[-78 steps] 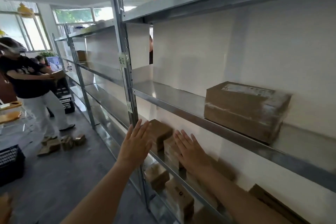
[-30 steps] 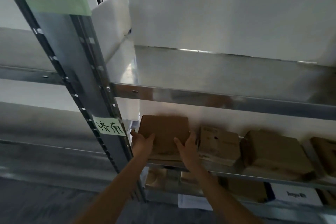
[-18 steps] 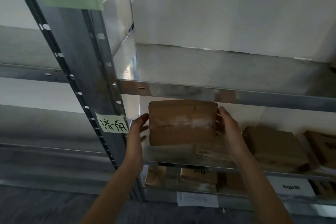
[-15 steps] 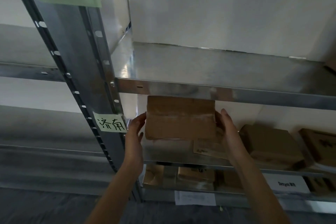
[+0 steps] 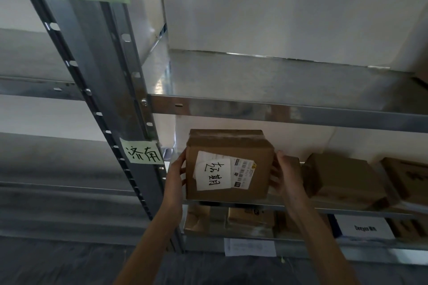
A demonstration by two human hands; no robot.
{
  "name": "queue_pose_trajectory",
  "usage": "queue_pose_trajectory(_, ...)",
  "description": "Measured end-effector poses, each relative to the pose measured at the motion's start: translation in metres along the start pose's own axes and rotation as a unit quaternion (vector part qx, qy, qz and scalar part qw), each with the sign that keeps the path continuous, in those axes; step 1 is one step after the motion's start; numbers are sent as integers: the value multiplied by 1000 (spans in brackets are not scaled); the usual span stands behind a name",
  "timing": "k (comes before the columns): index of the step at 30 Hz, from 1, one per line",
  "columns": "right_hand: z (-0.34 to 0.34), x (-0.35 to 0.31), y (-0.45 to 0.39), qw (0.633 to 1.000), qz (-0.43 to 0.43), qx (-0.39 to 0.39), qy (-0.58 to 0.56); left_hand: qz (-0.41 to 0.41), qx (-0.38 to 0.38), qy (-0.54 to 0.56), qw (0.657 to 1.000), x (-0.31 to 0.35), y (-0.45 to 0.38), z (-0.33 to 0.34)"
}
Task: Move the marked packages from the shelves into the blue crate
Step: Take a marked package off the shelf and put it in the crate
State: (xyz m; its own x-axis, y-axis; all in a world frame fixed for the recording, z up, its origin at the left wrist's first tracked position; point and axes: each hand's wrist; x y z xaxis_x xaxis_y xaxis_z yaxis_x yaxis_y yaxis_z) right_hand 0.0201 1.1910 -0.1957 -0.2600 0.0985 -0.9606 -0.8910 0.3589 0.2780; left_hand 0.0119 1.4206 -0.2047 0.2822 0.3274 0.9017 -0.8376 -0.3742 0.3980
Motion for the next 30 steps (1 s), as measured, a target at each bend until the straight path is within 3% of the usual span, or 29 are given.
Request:
queue_pose_trajectory(4,0,-5,0,997,-59,-35,43,11,-31,2,999,-8,7,-1)
queue_pose_trajectory(10,7,-27,-4,981,-181,-14,66,74,-81,16,994,-25,11,2)
queue_pose_trajectory(16,14,-35,-10,957,-258,133,5,84,-89,16,992,-30,12,-2)
queue_pose_trajectory(21,34,-34,6,929,-262,241,-103,80,-65,61,993,-44,23,4)
queue_pose_trajectory(24,48,-24,25,958,-191,151,-149,61,-49,76,994,-52,38,16)
queue_pose_trajectory(26,51,-9,34,973,-177,91,-119,51,-43,73,995,-53,41,20)
queue_pose_trajectory(30,35,15,34,985,-110,47,-123,84,-45,-19,995,-44,32,9)
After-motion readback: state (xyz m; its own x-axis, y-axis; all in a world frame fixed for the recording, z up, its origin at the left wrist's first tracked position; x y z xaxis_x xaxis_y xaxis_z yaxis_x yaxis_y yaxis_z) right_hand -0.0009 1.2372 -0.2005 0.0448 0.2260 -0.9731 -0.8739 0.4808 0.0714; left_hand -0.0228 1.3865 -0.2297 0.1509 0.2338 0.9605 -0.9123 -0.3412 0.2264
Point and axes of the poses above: each hand's wrist, its own y-axis away from the middle knuckle, its own z-axis out of the palm, x = y × z, and after that the axes turned 11 degrees about x, right-handed
